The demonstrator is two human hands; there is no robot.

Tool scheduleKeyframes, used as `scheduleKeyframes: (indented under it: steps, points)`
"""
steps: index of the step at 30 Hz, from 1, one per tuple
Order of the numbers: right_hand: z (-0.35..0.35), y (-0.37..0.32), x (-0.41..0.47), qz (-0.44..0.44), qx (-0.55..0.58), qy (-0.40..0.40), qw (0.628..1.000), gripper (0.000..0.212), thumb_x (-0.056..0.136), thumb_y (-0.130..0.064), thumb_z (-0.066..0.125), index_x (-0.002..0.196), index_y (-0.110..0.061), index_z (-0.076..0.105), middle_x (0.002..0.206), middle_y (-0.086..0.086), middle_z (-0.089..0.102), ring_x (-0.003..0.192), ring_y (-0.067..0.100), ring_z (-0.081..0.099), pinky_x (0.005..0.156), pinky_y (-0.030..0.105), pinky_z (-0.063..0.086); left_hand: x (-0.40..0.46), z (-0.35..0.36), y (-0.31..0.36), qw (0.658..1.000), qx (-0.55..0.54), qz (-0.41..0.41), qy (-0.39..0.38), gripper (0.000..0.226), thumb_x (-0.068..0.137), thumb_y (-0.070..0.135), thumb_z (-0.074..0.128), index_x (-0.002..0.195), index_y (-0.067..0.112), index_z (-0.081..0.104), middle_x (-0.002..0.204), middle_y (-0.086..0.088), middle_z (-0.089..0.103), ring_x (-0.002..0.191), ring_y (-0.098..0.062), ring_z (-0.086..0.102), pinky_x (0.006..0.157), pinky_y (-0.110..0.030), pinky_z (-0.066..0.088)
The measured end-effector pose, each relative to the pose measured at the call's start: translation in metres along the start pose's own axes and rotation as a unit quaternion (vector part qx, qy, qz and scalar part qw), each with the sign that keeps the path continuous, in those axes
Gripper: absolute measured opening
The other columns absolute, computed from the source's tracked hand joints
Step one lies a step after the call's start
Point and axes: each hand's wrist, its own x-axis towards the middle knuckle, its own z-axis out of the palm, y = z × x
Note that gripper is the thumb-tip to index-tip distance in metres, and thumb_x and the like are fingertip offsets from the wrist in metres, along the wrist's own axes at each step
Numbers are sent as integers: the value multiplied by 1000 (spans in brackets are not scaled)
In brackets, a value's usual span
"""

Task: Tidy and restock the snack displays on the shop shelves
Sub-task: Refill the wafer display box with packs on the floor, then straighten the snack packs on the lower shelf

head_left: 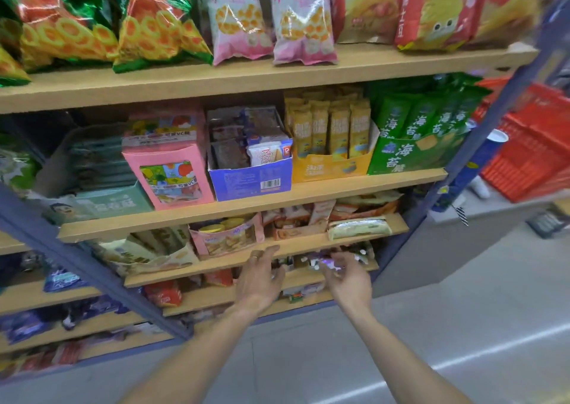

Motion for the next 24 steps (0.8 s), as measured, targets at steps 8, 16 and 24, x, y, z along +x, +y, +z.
scheduleKeyframes:
  steps: [8,16,24]
  points:
    - [-74,71,80,4,-2,29,1000,43,88,-49,70,119,-21,61,110,1,69,104,23,65,79,36,53,36,55,83,1000,25,14,5,53,104,47,47,155,36,37,154,-6,44,140,-29,43,104,-44,47]
    - [-122,134,167,4,6,-15,1000,48,91,-39,71,133,-20,58,119,6,68,105,24,66,80,33,49,66,138,141,998,-26,-55,-16,54,101,54,46,153,43,35,141,-4,50,122,-27,57,97,-44,50]
    - [-114,137,249,-90,-74,-26,993,39,93,-32,68,125,-13,58,123,10,62,116,34,57,91,43,50,114,166,167,986,-103,-134,13,56,103,47,53,155,35,35,151,-7,47,132,-28,53,104,-38,47]
